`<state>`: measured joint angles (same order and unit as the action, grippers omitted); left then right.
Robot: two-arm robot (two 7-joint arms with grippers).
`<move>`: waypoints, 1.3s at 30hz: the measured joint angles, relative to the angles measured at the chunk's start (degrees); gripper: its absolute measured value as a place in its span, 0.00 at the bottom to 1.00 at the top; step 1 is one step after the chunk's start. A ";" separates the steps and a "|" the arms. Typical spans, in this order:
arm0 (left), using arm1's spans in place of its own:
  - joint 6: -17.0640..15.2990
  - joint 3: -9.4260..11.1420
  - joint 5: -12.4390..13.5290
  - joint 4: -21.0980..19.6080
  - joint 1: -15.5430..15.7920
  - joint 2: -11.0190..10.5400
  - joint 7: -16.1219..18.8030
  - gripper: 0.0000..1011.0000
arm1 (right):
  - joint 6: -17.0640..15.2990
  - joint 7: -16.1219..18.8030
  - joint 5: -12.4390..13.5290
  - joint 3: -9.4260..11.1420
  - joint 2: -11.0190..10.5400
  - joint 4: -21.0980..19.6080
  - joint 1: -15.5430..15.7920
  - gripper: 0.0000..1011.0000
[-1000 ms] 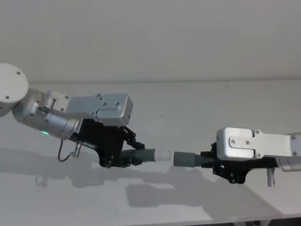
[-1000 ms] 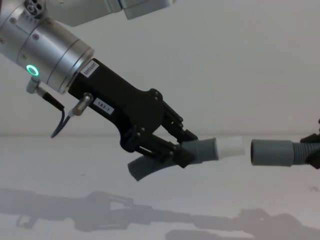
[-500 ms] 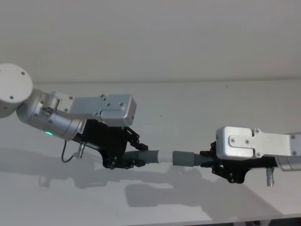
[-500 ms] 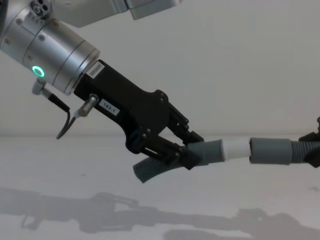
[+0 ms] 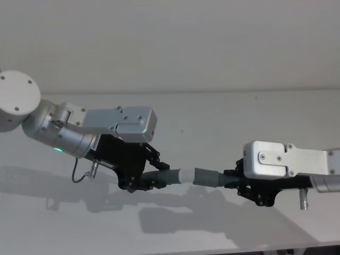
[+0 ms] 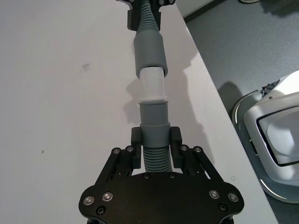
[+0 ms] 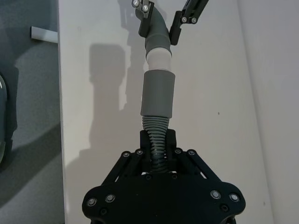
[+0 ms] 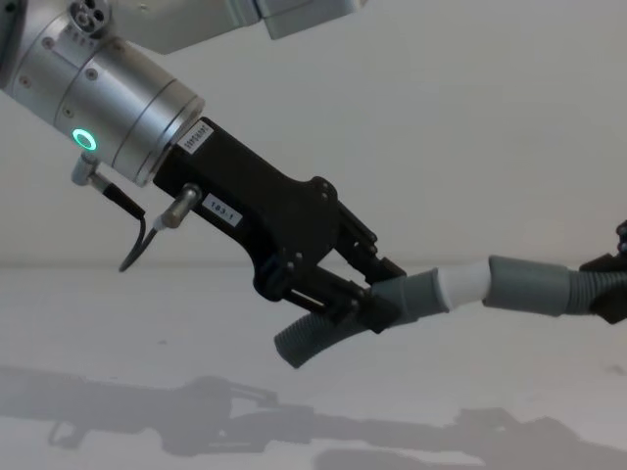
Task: Use both hands to pick up one end of the pipe from the table, align the ends, and insert them.
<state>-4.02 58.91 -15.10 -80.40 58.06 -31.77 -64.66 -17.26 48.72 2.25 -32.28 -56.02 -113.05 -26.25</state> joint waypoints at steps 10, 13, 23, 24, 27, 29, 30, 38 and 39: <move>-0.02 0.52 0.18 0.35 0.56 0.19 -0.45 0.32 | 0.37 0.09 0.65 -0.16 -0.17 -0.23 -0.27 0.16; -0.08 0.67 0.47 0.36 0.77 0.19 -0.52 0.32 | 0.46 0.09 0.66 -0.21 -0.30 -0.39 -0.28 0.16; -0.41 0.97 1.44 0.14 1.51 0.05 -0.56 0.32 | 1.24 -0.01 -0.82 -0.61 -0.77 -1.06 -0.36 0.16; -0.42 0.98 1.54 0.11 1.57 0.05 -0.58 0.32 | 1.35 -0.01 -1.01 -0.66 -0.81 -1.10 -0.37 0.16; -0.46 1.08 1.79 -0.01 1.80 0.00 -0.66 0.32 | 1.56 -0.01 -1.56 -0.79 -0.90 -1.28 -0.42 0.16; -0.45 1.14 1.95 -0.11 1.94 -0.02 -0.79 0.32 | 1.79 -0.01 -1.96 -0.87 -0.94 -1.42 -0.42 0.16; -0.46 1.17 1.99 -0.13 1.99 -0.03 -0.84 0.32 | 1.86 -0.01 -2.12 -0.87 -0.95 -1.46 -0.43 0.16; 0.27 1.68 2.13 -0.42 2.67 0.01 -1.92 0.32 | 2.34 -0.01 -2.99 -0.87 -1.00 -1.86 -0.31 0.16; 0.40 1.74 2.13 -0.44 2.73 0.02 -2.10 0.32 | 2.38 0.00 -3.04 -0.85 -1.01 -1.91 -0.28 0.16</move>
<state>-3.62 60.64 -12.97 -80.85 60.79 -31.75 -66.76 -14.88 48.72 -0.79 -33.13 -57.02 -114.96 -26.54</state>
